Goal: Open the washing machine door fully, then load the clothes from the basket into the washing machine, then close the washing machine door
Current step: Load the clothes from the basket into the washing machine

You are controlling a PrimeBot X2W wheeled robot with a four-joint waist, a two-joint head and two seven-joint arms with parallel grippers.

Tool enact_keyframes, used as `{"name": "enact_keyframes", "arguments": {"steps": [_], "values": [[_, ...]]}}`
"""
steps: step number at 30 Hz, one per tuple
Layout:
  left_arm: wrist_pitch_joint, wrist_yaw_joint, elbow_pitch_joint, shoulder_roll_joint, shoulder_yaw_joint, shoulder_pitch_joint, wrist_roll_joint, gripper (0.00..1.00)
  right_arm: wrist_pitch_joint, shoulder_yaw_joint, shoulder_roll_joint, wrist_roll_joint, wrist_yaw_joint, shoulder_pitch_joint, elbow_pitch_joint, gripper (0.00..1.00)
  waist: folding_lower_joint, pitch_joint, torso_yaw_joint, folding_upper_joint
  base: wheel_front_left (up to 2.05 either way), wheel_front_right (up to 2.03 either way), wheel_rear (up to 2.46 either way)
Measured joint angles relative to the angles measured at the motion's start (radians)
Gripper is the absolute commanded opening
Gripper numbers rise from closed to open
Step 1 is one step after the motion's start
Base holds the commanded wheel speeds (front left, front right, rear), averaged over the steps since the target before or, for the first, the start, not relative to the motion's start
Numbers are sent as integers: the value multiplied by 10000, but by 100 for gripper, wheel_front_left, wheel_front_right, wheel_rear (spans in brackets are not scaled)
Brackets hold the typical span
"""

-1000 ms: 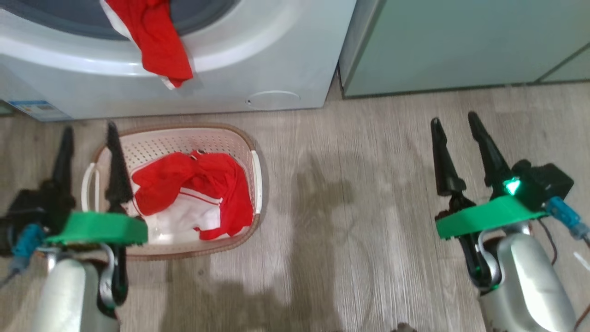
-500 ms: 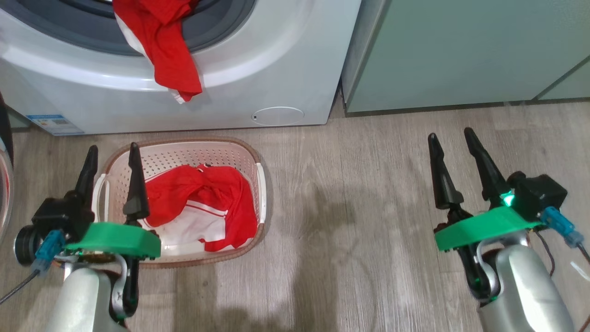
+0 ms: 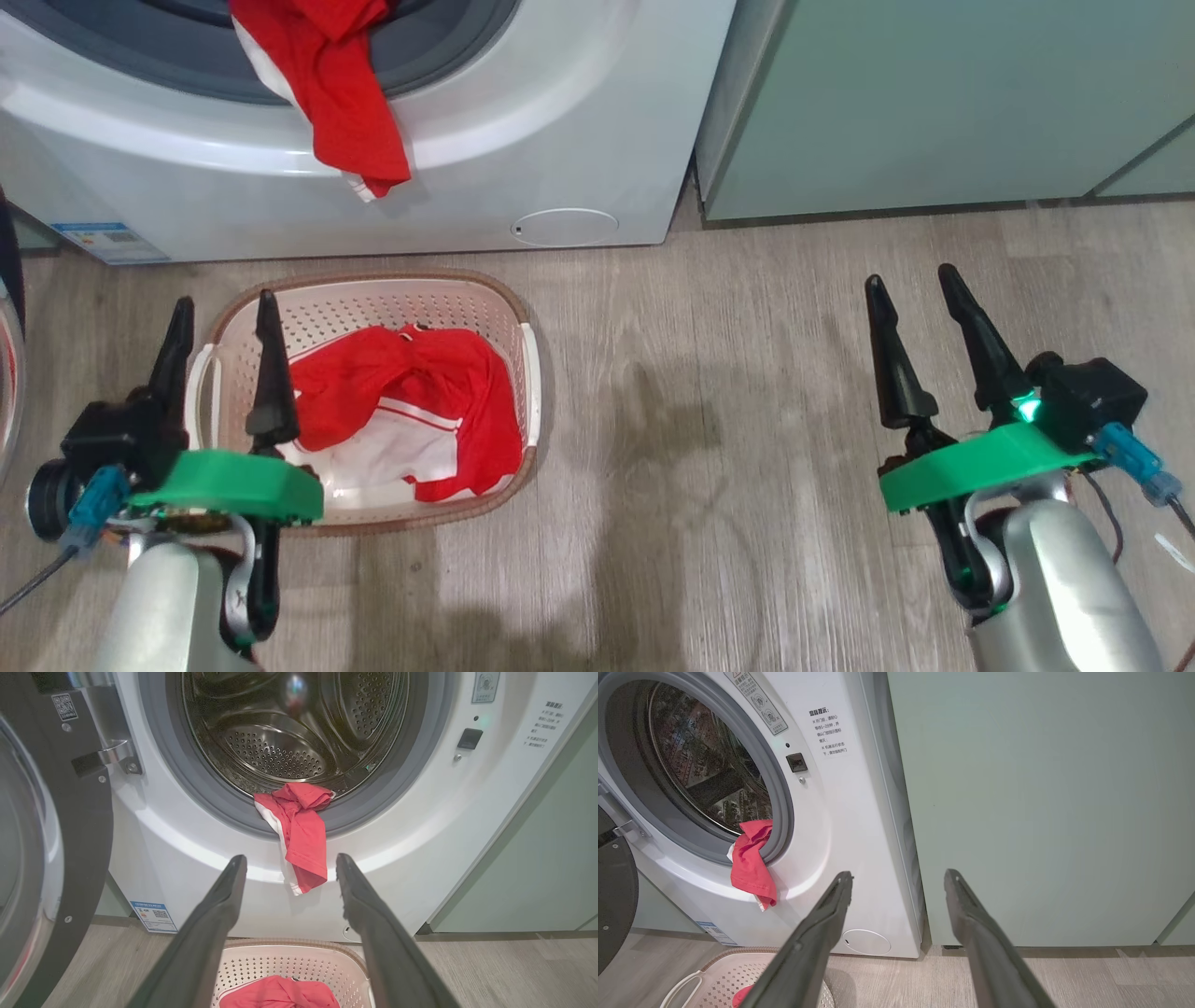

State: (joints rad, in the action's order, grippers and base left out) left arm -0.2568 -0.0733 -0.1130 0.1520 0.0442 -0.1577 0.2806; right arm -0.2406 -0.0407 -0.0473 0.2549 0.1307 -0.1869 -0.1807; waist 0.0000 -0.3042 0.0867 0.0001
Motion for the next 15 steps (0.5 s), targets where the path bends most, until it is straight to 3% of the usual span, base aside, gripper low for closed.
{"name": "enact_keyframes", "arguments": {"steps": [10, 15], "values": [[2, 2, -102, -15, -19, -206, -2, 100, 0, -19, 0, 0, 0, -46, 134, 100, 0, -333, -37, 0, 0, 0, 0], [462, 314, -562, -6, 157, -1385, 119, 100, 23, -159, 0, 0, 0, -173, 288, 100, 0, -820, -35, 0, 0, 0, 0]]}}
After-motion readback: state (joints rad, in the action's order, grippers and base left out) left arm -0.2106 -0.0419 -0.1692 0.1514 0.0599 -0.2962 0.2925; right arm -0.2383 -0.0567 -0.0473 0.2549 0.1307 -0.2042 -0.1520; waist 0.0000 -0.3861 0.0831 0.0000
